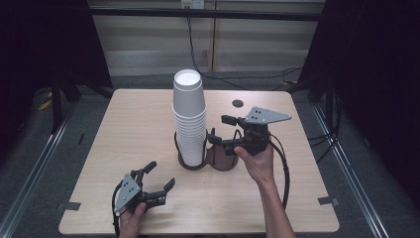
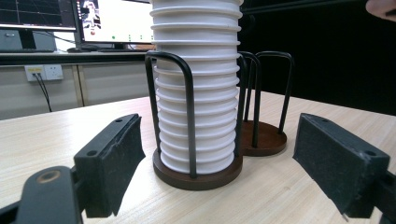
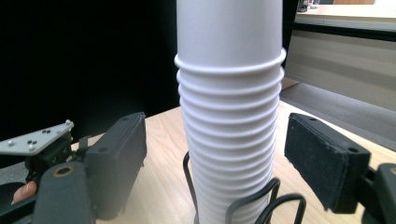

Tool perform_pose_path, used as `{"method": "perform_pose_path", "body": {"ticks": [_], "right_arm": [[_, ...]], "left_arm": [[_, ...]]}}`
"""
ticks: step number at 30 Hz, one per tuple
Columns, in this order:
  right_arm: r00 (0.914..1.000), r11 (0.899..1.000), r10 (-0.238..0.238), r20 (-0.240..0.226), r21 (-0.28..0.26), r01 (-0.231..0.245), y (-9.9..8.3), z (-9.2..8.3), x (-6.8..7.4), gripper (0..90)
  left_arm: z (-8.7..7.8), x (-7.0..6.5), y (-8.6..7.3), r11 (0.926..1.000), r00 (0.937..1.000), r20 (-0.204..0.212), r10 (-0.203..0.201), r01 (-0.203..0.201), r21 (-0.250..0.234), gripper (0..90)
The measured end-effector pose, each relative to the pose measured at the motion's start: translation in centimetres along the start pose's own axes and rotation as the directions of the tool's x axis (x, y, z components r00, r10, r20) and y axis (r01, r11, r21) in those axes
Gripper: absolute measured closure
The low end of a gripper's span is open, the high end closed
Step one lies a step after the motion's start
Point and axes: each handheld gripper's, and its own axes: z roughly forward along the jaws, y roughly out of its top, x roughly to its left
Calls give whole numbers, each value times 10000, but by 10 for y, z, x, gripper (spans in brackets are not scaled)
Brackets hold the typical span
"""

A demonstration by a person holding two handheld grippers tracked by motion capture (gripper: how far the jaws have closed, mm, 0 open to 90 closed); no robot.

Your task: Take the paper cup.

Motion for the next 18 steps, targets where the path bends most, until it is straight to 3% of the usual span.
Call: {"method": "perform_pose_path", "body": {"ticks": [18], "right_arm": [[9978,9946,-583,-300,844,607,59,22,-4,187]], "left_arm": [[0,0,0,10000,10000,18,2,-2,7,155]]}}
